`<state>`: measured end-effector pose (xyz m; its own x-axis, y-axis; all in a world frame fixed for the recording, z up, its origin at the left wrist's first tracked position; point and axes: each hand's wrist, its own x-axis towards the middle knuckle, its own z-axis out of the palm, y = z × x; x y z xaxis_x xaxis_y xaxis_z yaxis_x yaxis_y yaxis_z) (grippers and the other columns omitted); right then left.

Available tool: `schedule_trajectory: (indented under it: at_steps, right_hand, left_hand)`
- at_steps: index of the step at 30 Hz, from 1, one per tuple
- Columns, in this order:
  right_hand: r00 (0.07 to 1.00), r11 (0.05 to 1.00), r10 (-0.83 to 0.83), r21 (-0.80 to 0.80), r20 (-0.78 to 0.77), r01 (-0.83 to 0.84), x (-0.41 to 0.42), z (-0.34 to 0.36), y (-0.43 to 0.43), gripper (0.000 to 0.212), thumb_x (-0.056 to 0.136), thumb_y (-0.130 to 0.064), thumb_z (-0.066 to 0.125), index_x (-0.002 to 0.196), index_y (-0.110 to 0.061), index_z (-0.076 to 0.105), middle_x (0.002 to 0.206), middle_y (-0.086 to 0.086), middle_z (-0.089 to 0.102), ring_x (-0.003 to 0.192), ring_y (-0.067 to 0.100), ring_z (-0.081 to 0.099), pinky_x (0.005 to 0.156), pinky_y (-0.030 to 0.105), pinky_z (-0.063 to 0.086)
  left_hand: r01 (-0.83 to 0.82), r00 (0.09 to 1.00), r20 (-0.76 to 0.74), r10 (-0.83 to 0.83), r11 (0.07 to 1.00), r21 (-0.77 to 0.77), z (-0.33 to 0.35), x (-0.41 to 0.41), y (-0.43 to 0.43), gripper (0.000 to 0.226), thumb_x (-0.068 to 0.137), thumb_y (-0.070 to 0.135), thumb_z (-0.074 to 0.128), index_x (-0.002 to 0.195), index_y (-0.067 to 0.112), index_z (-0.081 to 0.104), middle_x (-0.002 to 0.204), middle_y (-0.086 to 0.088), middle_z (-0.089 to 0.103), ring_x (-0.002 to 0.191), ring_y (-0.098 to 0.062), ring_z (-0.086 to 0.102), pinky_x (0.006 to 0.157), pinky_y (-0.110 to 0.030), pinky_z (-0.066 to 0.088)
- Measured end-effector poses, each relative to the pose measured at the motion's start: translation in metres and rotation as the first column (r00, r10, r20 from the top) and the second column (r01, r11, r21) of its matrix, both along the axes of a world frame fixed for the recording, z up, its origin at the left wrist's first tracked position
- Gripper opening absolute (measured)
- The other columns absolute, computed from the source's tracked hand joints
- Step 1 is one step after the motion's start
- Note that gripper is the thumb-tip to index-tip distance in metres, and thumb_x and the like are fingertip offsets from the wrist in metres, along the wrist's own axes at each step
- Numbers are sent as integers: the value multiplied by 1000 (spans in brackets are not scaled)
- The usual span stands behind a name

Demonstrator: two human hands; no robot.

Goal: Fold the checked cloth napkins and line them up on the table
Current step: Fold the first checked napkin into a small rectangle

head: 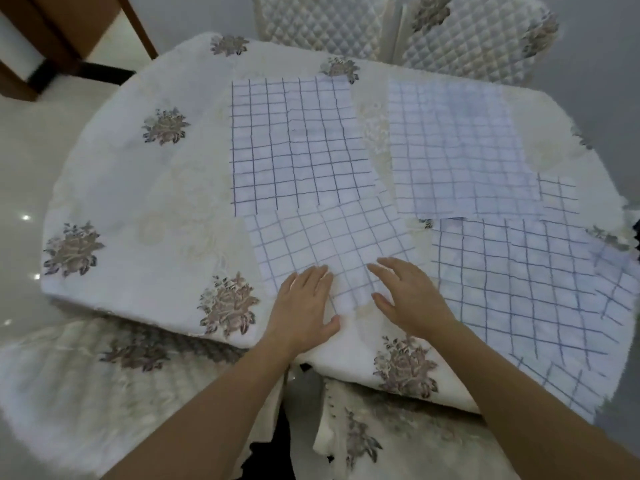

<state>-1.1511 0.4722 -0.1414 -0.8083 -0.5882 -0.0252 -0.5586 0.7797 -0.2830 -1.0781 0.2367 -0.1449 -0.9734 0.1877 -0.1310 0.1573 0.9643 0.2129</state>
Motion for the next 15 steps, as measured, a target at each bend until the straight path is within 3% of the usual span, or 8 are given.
schedule_trajectory:
  at_steps: [3,5,10,15]
  right_hand:
    - [992,992,127,6,-21,-126,-9,-17,5,51,92,-34,65,139,-19,53,139,8,57,128,31,54,105,52,45]
    - [981,981,194,19,-7,-194,-14,-26,2,55,90,-36,69,140,-20,52,144,6,55,133,31,51,108,56,42]
    - [940,939,340,58,7,-340,-20,-42,-5,62,94,-56,40,149,-27,43,155,-1,43,144,26,39,114,55,32]
    - [917,919,394,37,-58,-393,-21,-59,-5,61,94,-60,42,146,-28,50,153,-1,47,144,27,40,111,59,36]
  left_hand:
    - [-27,999,41,29,999,-43,-10,4,13,83,83,59,35,151,13,39,159,-5,35,145,-25,34,118,-49,28]
    - [-30,999,43,33,998,-61,-17,7,14,80,84,58,35,150,12,41,158,-6,38,144,-25,37,116,-49,33]
    - [-22,1000,3,22,995,-99,-31,12,15,74,86,57,39,141,11,53,152,-7,47,138,-24,46,106,-49,44]
    - [9,998,-64,-19,988,-155,-38,14,14,65,88,48,42,137,8,57,148,-9,51,135,-26,49,101,-51,46]
